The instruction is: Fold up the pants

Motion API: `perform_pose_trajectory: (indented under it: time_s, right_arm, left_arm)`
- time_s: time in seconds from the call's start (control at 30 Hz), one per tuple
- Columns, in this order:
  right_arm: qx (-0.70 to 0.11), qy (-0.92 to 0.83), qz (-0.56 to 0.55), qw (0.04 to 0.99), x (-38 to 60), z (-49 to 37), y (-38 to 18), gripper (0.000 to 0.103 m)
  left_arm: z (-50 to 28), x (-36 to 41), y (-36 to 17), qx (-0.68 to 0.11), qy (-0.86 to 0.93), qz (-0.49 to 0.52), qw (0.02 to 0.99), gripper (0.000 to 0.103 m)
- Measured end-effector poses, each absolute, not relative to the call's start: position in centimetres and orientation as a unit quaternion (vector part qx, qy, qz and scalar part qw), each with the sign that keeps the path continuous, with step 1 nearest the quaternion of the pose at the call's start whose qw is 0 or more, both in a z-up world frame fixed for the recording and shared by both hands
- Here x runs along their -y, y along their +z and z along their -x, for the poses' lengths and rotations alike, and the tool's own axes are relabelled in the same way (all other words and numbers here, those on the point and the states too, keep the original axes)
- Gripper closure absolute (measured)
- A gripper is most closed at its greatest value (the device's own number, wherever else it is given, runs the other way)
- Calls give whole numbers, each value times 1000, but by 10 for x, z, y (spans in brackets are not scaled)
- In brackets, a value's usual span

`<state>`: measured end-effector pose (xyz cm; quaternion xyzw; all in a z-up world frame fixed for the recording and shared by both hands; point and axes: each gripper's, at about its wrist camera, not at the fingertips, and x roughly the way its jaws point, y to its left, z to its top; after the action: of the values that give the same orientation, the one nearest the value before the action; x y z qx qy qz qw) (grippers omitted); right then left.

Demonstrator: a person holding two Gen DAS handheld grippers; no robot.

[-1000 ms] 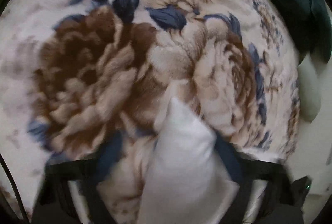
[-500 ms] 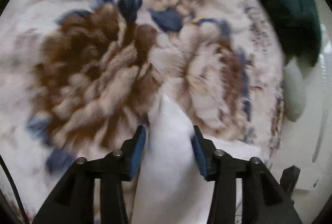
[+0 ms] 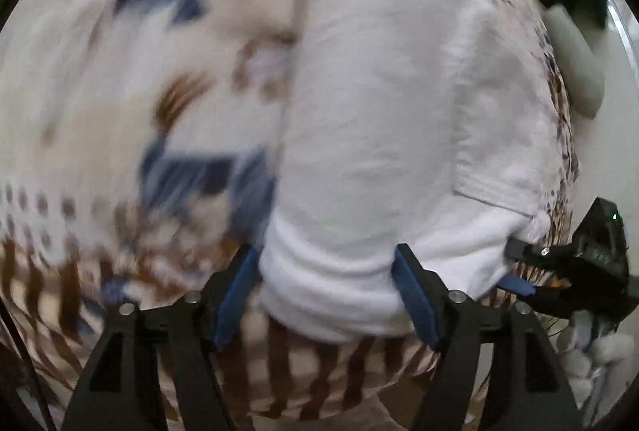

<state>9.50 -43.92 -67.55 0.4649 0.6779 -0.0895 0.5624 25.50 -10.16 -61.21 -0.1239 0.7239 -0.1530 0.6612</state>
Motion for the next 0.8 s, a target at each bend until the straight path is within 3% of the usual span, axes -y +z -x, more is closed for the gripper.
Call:
perform_pose_trajectory:
  time_s: [0.17,0.27,0.4,0.47,0.53,0.57,0.63,0.77,0.8]
  right_arm:
    - [-689,-114,-436,569,436,-93,-665,35]
    - [-657,-81,-483,574,430,-91,-652,34]
    - [-644,-29,-534,547,395,-97,-660,34]
    - [-644,-18,-555,526,371,-107,-674,34]
    - [-652,-8,-554,518,342,-121,-684,34]
    - [-657,-7,-549,517,331,-126,-687,35]
    - [-679,-18,-510,528,305,-135,-689,57]
    - [-726,-8,-425,540,280,-131,-682,58]
    - [-747,-1,-402,529,274,-126,-685,74]
  left_arm:
    - [-260,89,-590,-726,-162,135,655,29]
    - [-279,83,-568,-701,-179,162,671,29]
    - [-327,105,-594,-711,-228,160,646,29]
    - [-347,115,-609,-722,-236,148,633,36]
    - [-350,125,-608,-720,-248,133,635,56]
    - [-351,129,-602,-718,-258,130,633,61]
    - [-353,132,-592,-718,-256,125,635,68]
    - [-360,117,-593,-735,-231,161,617,68]
    - [-361,119,-592,-732,-232,154,622,68]
